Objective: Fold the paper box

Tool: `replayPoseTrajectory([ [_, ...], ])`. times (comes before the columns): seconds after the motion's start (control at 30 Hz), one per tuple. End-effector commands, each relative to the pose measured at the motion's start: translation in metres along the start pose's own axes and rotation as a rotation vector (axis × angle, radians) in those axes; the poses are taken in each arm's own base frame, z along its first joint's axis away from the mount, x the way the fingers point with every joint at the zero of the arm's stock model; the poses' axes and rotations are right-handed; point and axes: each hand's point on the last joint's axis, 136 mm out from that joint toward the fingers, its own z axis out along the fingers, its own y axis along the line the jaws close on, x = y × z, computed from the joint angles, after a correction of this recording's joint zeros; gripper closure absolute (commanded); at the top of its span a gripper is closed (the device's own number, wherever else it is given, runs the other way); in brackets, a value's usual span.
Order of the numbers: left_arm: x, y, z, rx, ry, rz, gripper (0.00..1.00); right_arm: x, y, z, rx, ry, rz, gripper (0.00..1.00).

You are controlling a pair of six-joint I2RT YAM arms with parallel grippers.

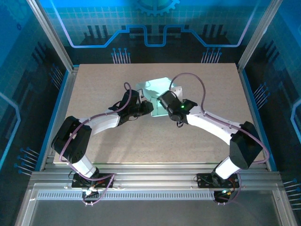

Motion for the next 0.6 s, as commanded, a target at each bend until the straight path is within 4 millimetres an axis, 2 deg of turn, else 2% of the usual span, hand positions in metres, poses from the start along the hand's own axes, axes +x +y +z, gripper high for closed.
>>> replayPoseTrajectory([
  [0.0,-0.003,-0.006,0.004,-0.028,-0.006,0.054,0.86,-0.013,0.038,-0.021,-0.072,-0.04,0.065,1.0],
  [0.33,-0.002,0.023,0.013,-0.164,-0.009,0.077,0.92,-0.004,0.087,-0.025,-0.154,-0.032,0.118,1.0],
  [0.57,-0.01,0.055,0.009,-0.351,-0.052,0.026,0.96,-0.003,0.112,-0.03,-0.172,-0.072,0.152,1.0],
])
